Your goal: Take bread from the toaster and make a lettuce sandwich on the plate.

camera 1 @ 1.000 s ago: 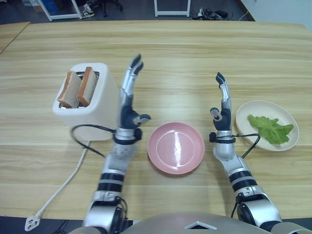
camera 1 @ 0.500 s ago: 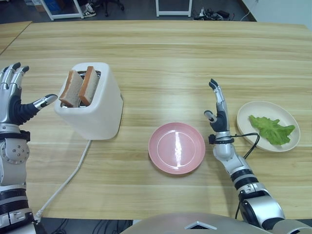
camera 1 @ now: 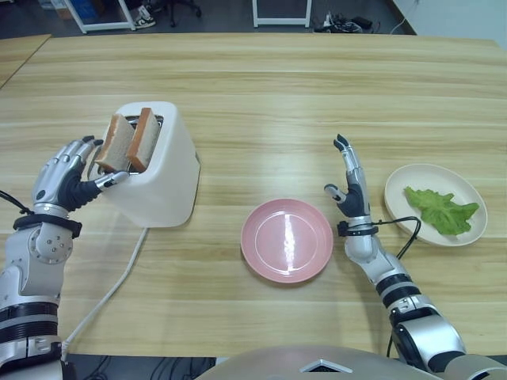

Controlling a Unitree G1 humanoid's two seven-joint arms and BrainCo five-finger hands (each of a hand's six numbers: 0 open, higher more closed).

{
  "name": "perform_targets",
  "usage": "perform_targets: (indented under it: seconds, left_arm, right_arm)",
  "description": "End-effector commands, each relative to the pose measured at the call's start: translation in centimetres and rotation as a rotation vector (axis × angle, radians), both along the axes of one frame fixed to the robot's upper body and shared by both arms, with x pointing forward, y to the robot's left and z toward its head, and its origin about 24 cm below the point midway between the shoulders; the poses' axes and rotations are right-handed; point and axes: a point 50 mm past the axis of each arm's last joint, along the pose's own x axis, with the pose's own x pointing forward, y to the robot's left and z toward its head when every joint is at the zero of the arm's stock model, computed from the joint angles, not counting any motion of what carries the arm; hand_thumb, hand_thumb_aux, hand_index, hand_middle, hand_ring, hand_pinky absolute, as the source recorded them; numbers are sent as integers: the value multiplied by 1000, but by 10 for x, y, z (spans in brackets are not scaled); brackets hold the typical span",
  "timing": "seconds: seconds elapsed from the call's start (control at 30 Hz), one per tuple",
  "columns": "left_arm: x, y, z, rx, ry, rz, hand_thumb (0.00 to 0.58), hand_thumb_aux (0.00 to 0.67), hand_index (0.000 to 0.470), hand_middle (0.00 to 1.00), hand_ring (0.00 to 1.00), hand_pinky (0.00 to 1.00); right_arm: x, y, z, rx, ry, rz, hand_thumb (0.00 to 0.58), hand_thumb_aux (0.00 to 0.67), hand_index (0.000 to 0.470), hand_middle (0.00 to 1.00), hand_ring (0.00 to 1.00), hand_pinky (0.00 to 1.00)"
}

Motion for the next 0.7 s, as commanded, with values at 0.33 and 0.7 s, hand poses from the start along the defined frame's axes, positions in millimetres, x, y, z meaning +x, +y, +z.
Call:
perform_targets:
  seconds: [0.33,0.7]
  left_arm:
    - [5,1,14,41,-91,33,580,670,470,0,0,0]
    - [25,-11,45,-75,-462,69,580,670,470,1000,1000,1000]
  right_arm:
    - [-5,2,-9,-3,33,6,0,0,0,0,0,0]
    - [-4,1,-12,10,43,-20,0,0,0,0,0,0]
